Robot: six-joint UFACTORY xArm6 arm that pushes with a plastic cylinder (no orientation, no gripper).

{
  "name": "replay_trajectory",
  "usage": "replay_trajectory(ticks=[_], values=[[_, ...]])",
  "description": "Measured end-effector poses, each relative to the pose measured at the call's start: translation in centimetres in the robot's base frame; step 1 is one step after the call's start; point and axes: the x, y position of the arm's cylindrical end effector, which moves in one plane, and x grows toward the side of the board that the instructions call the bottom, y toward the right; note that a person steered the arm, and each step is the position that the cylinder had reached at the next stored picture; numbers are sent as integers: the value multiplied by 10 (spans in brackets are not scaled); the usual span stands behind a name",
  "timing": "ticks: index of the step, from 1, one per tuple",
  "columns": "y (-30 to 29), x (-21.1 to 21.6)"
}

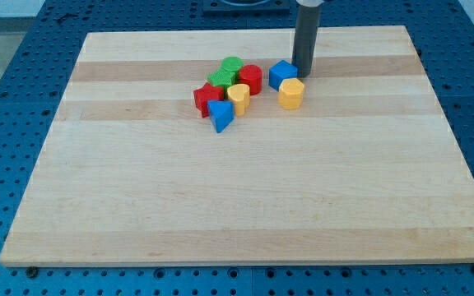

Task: Slide the yellow hexagon a bit down to blue cube

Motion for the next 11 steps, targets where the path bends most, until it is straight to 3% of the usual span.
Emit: replay_trajectory(ticks=[2, 4, 5, 7, 9, 10, 11], values=[[-21, 12], [76, 5], [88, 35], [17, 50], [-18, 51], [-8, 61], [49, 106]])
